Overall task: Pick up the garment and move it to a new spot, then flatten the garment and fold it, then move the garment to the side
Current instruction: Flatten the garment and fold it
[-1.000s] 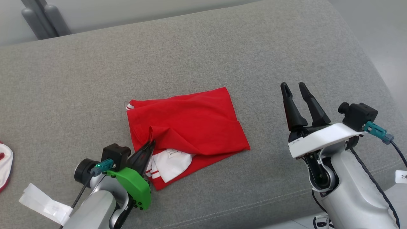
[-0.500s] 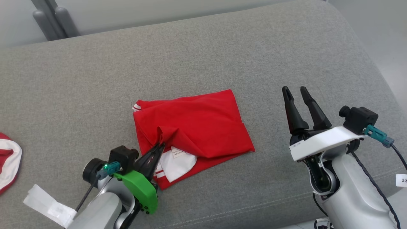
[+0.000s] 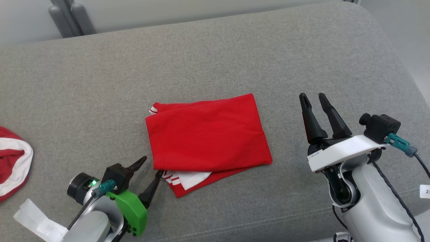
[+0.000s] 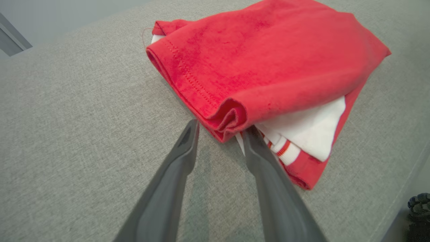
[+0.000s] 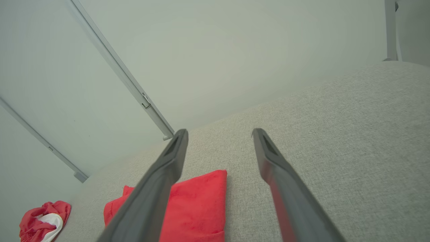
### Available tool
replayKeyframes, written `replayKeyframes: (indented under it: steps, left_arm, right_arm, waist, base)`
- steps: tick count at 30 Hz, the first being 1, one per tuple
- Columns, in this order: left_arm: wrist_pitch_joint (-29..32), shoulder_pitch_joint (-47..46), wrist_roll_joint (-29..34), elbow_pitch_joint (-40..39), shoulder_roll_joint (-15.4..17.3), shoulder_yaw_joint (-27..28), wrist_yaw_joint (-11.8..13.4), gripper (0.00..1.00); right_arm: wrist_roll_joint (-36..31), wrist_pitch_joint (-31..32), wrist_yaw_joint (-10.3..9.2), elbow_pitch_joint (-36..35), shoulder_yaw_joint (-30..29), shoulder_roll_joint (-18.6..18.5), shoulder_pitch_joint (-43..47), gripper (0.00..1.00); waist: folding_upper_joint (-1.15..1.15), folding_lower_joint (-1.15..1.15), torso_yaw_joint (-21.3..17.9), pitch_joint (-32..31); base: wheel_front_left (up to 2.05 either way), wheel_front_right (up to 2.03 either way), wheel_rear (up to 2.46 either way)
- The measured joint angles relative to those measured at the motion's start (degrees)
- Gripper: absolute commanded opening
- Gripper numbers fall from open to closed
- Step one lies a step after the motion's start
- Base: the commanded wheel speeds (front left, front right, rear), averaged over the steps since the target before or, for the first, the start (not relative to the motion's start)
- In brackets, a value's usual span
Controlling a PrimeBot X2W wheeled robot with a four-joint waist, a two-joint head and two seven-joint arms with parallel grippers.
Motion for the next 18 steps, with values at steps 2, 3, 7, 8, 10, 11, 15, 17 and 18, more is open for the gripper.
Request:
replayKeyframes:
  steps: [2, 3, 7, 8, 10, 11, 15, 17, 18]
  left_arm:
    - [0.00, 0.18, -0.02, -0.40, -0.07, -0.05, 0.00, 1.00]
    - [0.00, 0.37, -0.16, -0.71, -0.13, -0.01, 0.00, 1.00]
    - [0.01, 1.10, -0.73, -2.00, -0.60, 0.27, 0.00, 1.00]
    - [0.01, 1.14, -0.80, -2.52, -0.64, 0.58, 0.00, 1.00]
    - [0.00, 1.14, -1.00, -4.00, -0.64, 2.14, 0.00, 1.00]
    - [0.00, 1.14, -1.19, -4.79, -0.64, 3.05, 0.00, 1.00]
    - [-0.11, 1.15, -1.19, -6.78, -0.41, 6.64, 0.00, 1.00]
    - [-0.14, 1.46, -1.20, -7.23, -0.12, 8.22, 0.01, 1.00]
    - [-0.14, 1.75, -1.31, -7.71, -0.12, 9.04, 0.03, 1.00]
  right_arm:
    - [-0.05, 0.00, 0.00, 0.03, 0.00, -0.02, 0.00, 1.00]
    - [-0.07, 0.00, 0.00, 0.05, -0.01, -0.03, 0.00, 1.00]
    - [-0.12, 0.00, 0.00, 0.24, -0.02, -0.03, 0.00, 1.00]
    - [-0.12, 0.00, 0.00, 0.29, -0.02, -0.03, 0.00, 1.00]
    - [-0.12, 0.00, 0.00, 0.37, -0.13, -0.05, 0.00, 1.00]
    - [-0.12, 0.00, 0.00, 0.44, -0.26, -0.08, 0.00, 1.00]
    - [-0.12, 0.00, 0.00, 0.52, -0.70, -0.26, 0.01, 1.00]
    - [-0.12, 0.00, 0.00, 0.52, -0.91, -0.30, 0.01, 1.00]
    - [-0.12, 0.00, 0.00, 0.52, -0.99, -0.31, 0.01, 1.00]
  waist:
    - [0.00, 0.00, 0.08, 0.05]
    - [0.00, 0.00, 0.11, 0.08]
    - [0.00, 0.00, 0.16, 0.11]
    - [0.00, 0.00, 0.16, 0.09]
    - [0.00, 0.00, 0.15, 0.04]
    - [0.00, 0.00, 0.15, 0.00]
    - [0.00, 0.00, 0.13, -0.17]
    - [0.00, 0.00, 0.13, -0.26]
    - [0.00, 0.00, 0.14, -0.31]
  base:
    - [0.00, 0.00, 0.00]
    - [0.00, 0.00, 0.00]
    - [0.00, 0.00, 0.00]
    - [0.00, 0.00, 0.00]
    - [0.00, 0.00, 0.00]
    - [0.00, 0.00, 0.00]
    - [0.00, 0.00, 0.00]
    - [0.00, 0.00, 0.00]
    - [0.00, 0.00, 0.00]
